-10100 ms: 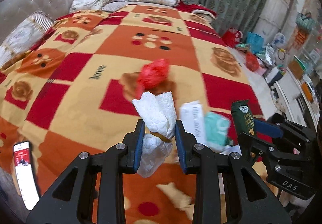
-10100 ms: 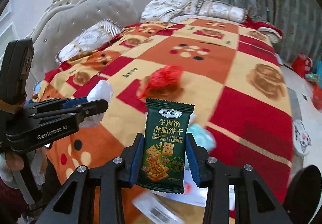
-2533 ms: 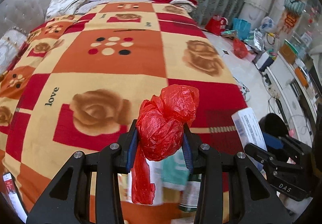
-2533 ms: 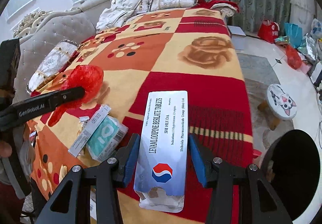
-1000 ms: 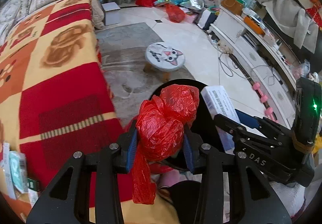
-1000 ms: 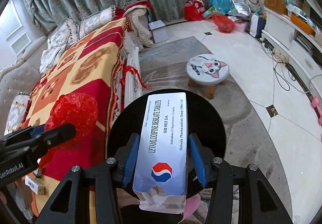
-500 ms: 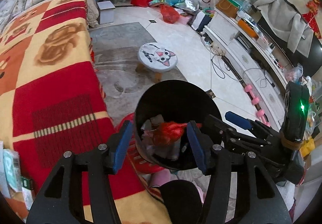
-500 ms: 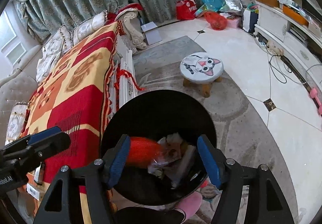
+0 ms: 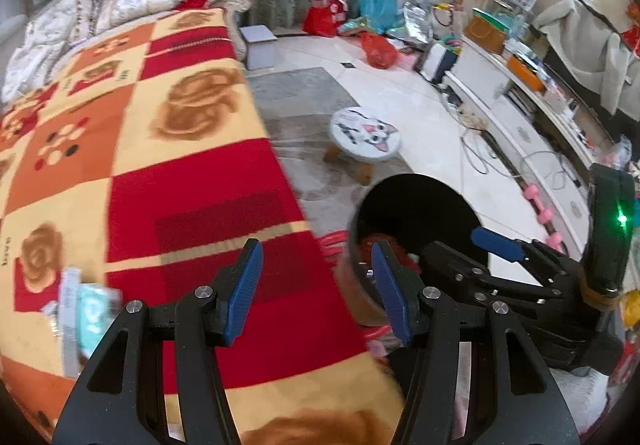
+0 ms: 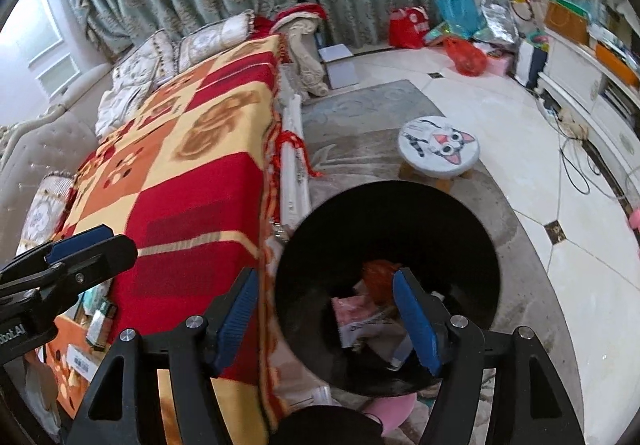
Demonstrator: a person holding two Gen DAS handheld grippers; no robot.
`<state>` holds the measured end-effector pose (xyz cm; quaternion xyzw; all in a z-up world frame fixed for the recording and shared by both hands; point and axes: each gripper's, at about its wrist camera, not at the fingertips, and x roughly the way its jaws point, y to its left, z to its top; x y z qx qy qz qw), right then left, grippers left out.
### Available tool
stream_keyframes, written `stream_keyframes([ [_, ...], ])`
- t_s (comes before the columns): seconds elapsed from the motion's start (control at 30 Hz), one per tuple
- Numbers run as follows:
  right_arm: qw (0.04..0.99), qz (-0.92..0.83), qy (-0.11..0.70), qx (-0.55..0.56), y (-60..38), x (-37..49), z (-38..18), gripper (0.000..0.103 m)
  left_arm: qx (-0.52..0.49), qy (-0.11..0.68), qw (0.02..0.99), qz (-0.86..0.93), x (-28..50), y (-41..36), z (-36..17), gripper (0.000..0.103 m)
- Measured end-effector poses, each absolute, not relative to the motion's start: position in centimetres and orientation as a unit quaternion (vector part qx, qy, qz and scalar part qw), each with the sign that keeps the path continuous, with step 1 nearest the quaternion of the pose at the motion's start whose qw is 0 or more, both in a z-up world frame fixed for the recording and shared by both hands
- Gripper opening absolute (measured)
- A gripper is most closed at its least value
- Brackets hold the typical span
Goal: Collect trash
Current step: 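Move both open tools back over the blanket, then grasp the white Escitalopram box with the left tool while the right grasps the small green-white box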
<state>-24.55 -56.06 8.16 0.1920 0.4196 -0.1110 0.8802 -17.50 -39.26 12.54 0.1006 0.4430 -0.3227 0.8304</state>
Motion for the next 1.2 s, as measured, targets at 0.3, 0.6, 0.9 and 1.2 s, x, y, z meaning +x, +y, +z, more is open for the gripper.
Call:
stream_keyframes([
  [0.3,0.883,-0.059,0.437,0.159,-50.1,-21.8,8.1,0.07,0.089,0.438,0.853,-0.27,-15.7,-33.4,12.9,0.055],
  [0.6,0.886,-0.013,0.443,0.135,-44.6,-19.1,8.5,0.071,0.077,0.44,0.866,-0.226,-14.0,-28.0,12.9,0.055],
  [0.9,0.889,0.018,0.445,0.109,-40.1,-17.0,9.0,0.072,0.058,0.444,0.873,-0.195,-12.7,-22.9,12.5,0.055],
  [1.2,0.881,0.049,0.463,0.083,-36.1,-15.4,8.3,0.073,0.028,0.46,0.874,-0.156,-10.8,-17.1,11.6,0.055],
])
